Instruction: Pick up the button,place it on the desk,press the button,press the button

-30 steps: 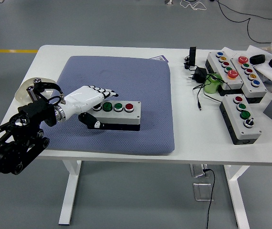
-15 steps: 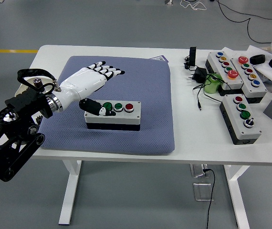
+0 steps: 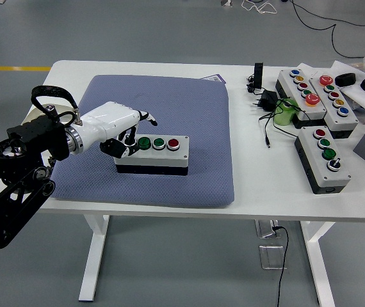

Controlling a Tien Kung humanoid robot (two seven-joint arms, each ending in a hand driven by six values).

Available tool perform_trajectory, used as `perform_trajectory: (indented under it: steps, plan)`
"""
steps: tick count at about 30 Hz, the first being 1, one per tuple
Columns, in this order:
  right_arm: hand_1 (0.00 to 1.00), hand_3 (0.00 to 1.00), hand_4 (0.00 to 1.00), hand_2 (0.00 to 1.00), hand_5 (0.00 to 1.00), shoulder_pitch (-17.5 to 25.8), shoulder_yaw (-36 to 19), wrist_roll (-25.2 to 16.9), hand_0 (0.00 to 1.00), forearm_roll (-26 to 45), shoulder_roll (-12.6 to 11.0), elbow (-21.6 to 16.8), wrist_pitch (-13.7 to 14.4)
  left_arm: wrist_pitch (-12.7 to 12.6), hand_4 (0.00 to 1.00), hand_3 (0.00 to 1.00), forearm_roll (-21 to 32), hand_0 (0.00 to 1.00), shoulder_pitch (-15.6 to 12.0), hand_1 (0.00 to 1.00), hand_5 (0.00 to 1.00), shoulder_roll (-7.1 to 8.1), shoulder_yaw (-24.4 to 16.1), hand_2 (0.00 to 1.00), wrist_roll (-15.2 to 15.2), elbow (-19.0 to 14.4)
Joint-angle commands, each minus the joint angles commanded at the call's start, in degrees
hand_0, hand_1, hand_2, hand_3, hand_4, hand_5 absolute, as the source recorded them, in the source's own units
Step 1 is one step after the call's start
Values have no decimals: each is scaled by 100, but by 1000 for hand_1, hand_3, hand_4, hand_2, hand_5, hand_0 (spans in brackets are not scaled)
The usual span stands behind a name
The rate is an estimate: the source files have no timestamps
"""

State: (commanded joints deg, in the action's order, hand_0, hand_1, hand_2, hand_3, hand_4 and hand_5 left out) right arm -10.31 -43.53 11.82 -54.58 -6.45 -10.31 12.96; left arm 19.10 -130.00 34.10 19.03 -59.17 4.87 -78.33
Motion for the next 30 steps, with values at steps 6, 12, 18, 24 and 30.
perform_trajectory:
  steps: [6,12,18,24,30]
  plan:
    - [568,626,231,620,236,0,-2,5,642,-14,0,0,-2,157,553,749,0,23,25,2,2,-9,102,47,-71,-24]
    - [568,626,231,619,236,-6,4,6,641,-7,2,0,-1,108,558,749,0,21,56,2,2,-36,223,45,-80,26]
    - [568,626,231,619,236,-11,5,11,641,-18,2,0,-4,87,560,752,0,26,127,2,2,-95,332,43,-104,134]
    - [567,626,231,618,236,-6,-7,14,641,-30,0,0,-4,221,562,752,0,27,125,2,2,-118,422,45,-189,243]
    - [567,626,231,618,236,13,-9,16,640,-33,-1,0,-4,345,564,750,0,22,124,2,2,-127,520,46,-220,298]
